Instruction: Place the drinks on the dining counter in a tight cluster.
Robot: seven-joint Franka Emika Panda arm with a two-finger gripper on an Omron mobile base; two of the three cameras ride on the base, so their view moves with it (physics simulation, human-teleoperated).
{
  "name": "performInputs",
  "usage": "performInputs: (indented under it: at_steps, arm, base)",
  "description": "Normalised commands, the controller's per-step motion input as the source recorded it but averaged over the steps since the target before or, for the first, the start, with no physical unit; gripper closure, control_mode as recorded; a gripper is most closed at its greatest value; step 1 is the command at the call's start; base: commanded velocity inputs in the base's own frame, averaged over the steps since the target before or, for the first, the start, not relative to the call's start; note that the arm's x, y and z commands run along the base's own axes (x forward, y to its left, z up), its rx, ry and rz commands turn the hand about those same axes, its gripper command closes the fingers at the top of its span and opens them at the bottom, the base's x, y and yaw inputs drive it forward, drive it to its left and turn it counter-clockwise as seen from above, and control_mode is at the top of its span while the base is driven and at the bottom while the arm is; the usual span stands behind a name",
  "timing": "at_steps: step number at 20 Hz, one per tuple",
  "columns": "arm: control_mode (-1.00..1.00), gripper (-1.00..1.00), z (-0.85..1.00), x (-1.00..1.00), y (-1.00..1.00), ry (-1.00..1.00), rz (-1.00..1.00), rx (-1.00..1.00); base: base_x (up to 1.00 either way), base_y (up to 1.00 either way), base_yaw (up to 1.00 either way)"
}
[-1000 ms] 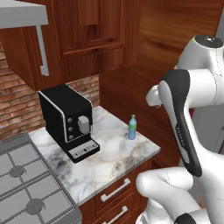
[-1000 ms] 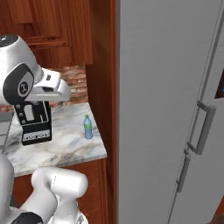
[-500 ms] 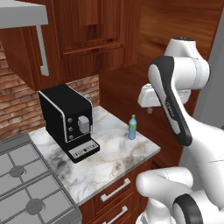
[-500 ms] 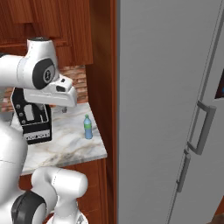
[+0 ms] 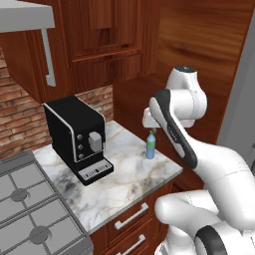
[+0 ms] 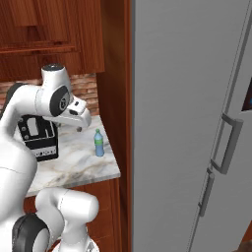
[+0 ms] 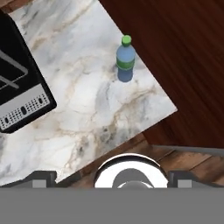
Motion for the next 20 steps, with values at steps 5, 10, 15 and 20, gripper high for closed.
performInputs:
  at_steps: [5,10,15,20]
  arm:
    - [-1.0,-1.0,-0.38,0.55,-0.01,0.05,-0.32,-0.09]
    - [-1.0,-1.0,-0.54,0.23,0.0,0.0,-0.29,0.0]
    - [-1.0,-1.0,-0.5,0.25,0.0,-0.12,-0.16,0.0]
    - [-1.0,-1.0,-0.19,0.15,0.0,-0.21,-0.01,0.0]
  base:
    - [0.0,0.0,0.0]
    - [0.0,0.0,0.0]
    - [0.0,0.0,0.0]
    - [0.0,0.0,0.0]
